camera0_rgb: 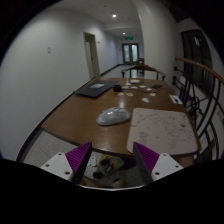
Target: Arrange mouse
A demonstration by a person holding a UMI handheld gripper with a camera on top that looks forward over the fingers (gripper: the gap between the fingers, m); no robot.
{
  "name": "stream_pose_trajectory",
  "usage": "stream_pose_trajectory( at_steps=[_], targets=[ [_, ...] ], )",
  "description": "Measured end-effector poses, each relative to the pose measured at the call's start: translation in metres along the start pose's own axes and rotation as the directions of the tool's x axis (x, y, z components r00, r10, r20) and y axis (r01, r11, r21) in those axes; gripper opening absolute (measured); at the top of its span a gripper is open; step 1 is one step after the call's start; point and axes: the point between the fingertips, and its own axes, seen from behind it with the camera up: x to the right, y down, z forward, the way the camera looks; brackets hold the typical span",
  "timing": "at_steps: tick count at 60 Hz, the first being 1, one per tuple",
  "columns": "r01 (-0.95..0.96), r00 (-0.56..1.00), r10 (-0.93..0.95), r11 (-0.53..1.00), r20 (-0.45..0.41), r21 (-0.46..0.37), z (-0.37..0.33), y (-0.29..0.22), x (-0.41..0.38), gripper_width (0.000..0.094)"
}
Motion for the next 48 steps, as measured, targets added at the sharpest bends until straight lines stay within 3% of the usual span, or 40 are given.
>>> stream_pose_trajectory(
  at_steps=[11,24,41,45,48],
  targets=[
    [0.026,0.999,-0.024,0.999,0.038,-0.045,0.029,-0.001,-0.009,0.0844],
    [0.041,0.998,-0.044,0.997,-0.042,-0.061,0.02,-0.014,0.013,0.0854],
    [0.015,0.994,-0.032,0.988,-0.107,-0.156,-0.011,-0.009,0.043,0.0838],
    [0.001,0.992,-0.022,0.986,-0.121,-0.169,-0.026,-0.002,0.055,0.0548],
    [-0.022,0.995,0.006,0.987,-0.1,-0.16,-0.033,0.0,0.052,0.047]
  ],
)
